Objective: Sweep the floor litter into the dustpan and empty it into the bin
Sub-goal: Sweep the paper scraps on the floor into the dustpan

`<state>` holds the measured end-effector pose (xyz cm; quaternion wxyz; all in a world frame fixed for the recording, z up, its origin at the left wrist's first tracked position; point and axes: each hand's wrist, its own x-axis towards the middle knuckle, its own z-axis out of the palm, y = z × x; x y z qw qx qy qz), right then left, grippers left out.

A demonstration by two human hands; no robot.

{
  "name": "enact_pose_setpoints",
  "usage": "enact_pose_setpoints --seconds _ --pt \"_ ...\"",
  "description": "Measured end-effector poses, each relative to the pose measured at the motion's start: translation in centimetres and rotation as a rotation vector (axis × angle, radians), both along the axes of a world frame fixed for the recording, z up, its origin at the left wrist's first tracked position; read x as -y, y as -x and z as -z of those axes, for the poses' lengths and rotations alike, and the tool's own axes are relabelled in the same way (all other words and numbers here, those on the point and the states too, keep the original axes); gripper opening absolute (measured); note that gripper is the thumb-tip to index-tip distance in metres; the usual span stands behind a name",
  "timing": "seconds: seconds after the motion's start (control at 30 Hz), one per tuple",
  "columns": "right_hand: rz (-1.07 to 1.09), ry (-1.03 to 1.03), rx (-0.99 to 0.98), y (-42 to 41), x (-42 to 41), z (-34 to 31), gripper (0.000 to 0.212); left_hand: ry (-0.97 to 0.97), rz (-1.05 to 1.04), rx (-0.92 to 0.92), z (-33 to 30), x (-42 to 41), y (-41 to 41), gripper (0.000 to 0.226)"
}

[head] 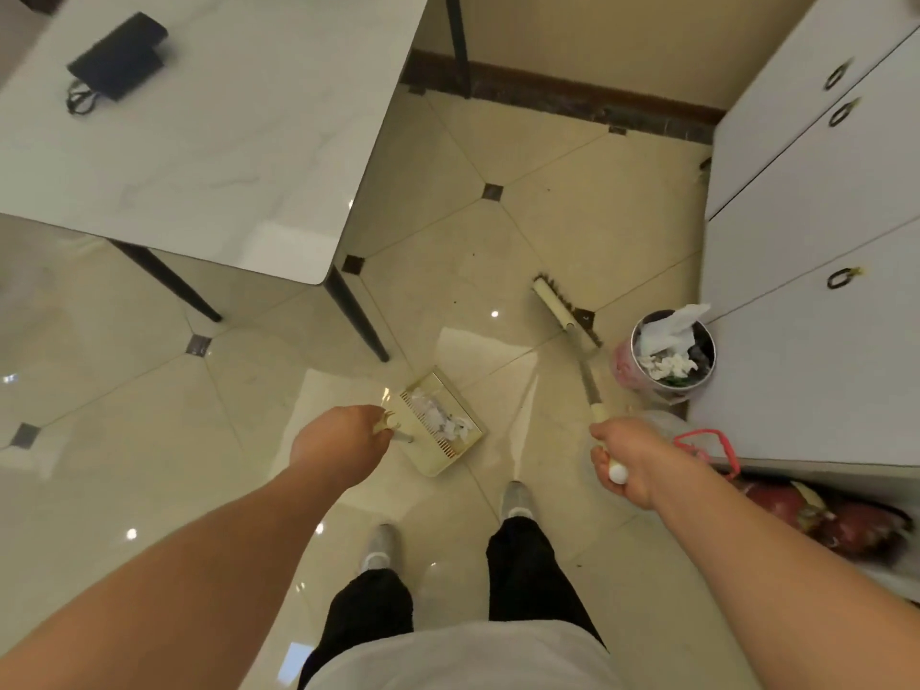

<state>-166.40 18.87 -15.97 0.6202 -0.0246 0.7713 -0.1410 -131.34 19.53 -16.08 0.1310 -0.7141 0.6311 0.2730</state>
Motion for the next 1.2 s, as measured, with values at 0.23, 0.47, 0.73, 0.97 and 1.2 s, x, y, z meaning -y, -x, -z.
enact_pose_setpoints --seconds 0.23,0.47,0.73,0.97,1.2 --pt "0.072 -0.204 0.013 -11.8 -7.6 1.9 0.007 0.002 0.131 -0.035 1.8 -0.8 -4.4 0.031" --pt "0.119 -0.155 0.139 -20.0 -12.7 -1.4 0.02 -0.001 0.196 -0.1 2.4 -2.5 -8.3 0.031" --pt "0.006 0.006 0.001 -20.9 -8.6 -4.4 0.003 0.04 0.061 -0.138 0.4 -4.4 -13.2 0.03" --pt "-0.233 -0.049 -0.138 -25.7 -4.3 2.2 0.015 0.028 -0.027 -0.063 0.8 -6.9 -19.4 0.028" --pt "-0.57 -0.256 -0.047 -27.6 -11.9 -0.3 0.011 0.019 -0.059 -0.065 1.5 -8.4 -20.9 0.027"
